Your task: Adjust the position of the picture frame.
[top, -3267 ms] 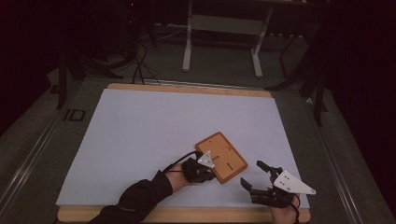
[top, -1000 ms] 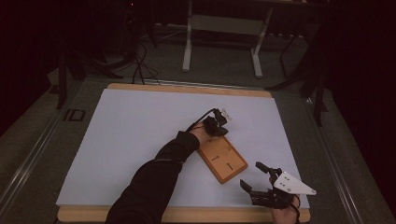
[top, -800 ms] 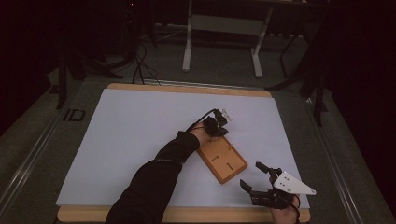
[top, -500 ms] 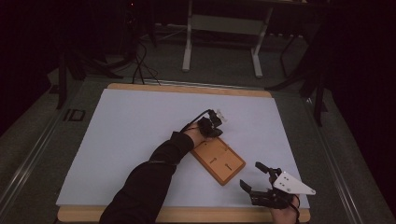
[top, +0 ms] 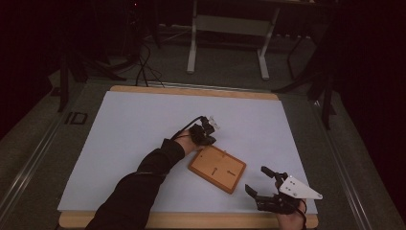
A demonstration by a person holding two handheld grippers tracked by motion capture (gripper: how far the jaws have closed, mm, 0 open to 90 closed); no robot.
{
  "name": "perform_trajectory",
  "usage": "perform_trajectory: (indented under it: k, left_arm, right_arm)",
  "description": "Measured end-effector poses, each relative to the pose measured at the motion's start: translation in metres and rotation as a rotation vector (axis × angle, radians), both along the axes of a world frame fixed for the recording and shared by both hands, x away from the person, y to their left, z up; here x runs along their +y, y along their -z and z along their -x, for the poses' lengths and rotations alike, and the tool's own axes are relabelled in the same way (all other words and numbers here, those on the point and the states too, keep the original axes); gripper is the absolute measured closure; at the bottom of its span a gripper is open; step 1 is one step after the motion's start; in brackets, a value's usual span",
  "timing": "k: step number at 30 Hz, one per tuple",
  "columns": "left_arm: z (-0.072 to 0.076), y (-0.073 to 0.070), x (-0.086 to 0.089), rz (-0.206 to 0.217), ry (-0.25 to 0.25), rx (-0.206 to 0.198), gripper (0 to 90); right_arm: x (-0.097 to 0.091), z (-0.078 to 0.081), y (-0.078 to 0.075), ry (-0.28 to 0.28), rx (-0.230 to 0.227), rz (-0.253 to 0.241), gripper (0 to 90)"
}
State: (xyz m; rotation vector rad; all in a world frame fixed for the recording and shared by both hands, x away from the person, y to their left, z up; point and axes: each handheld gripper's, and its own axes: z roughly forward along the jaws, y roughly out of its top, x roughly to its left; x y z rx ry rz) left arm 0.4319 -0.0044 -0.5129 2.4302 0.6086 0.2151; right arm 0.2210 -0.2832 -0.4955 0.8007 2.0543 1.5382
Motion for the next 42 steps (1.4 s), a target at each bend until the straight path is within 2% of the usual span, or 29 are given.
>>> perform_trajectory:
  k: [7, 15, 18, 22, 23, 25, 28, 32, 35, 37, 42]
  left_arm:
    - [0.008, 0.0, 0.013, 0.003, 0.0, 0.021, 90.0]
    - [0.025, 0.0, 0.03, 0.008, -0.007, 0.036, 90.0]
    - [0.033, -0.001, 0.036, 0.013, -0.001, 0.034, 90.0]
    - [0.042, -0.004, 0.042, 0.054, 0.021, 0.039, 90.0]
    - [0.045, -0.005, 0.043, 0.048, 0.027, 0.039, 90.0]
    - [0.049, -0.005, 0.042, 0.035, 0.032, 0.013, 90.0]
    - [0.046, -0.004, 0.046, 0.028, 0.006, -0.004, 90.0]
    - [0.036, 0.0, 0.048, 0.024, -0.044, 0.019, 90.0]
    - [0.034, 0.004, 0.047, 0.002, -0.033, 0.034, 90.0]
    - [0.035, 0.005, 0.046, -0.016, -0.032, 0.024, 90.0]
    - [0.039, 0.004, 0.046, -0.02, -0.027, 0.027, 90.0]
  right_arm:
    - [0.001, 0.0, 0.0, 0.001, 0.001, 0.002, 14.6]
    - [0.002, -0.001, 0.001, 0.003, 0.003, 0.005, 14.6]
    - [0.003, -0.001, 0.001, 0.002, 0.005, 0.007, 14.6]
    - [0.004, -0.002, 0.001, 0.0, 0.007, 0.01, 14.6]
    - [0.004, -0.002, 0.002, 0.0, 0.007, 0.008, 14.6]
    - [0.005, -0.003, 0.002, 0.002, 0.01, 0.009, 14.6]
    - [0.005, -0.004, 0.002, 0.004, 0.017, 0.007, 14.6]
    - [0.006, -0.005, 0.002, 0.004, 0.019, 0.006, 14.6]
    - [0.006, -0.005, 0.002, 0.007, 0.019, 0.007, 14.6]
    - [0.006, -0.005, 0.002, 0.009, 0.02, 0.006, 14.6]
    - [0.006, -0.005, 0.002, 0.008, 0.021, 0.005, 14.6]
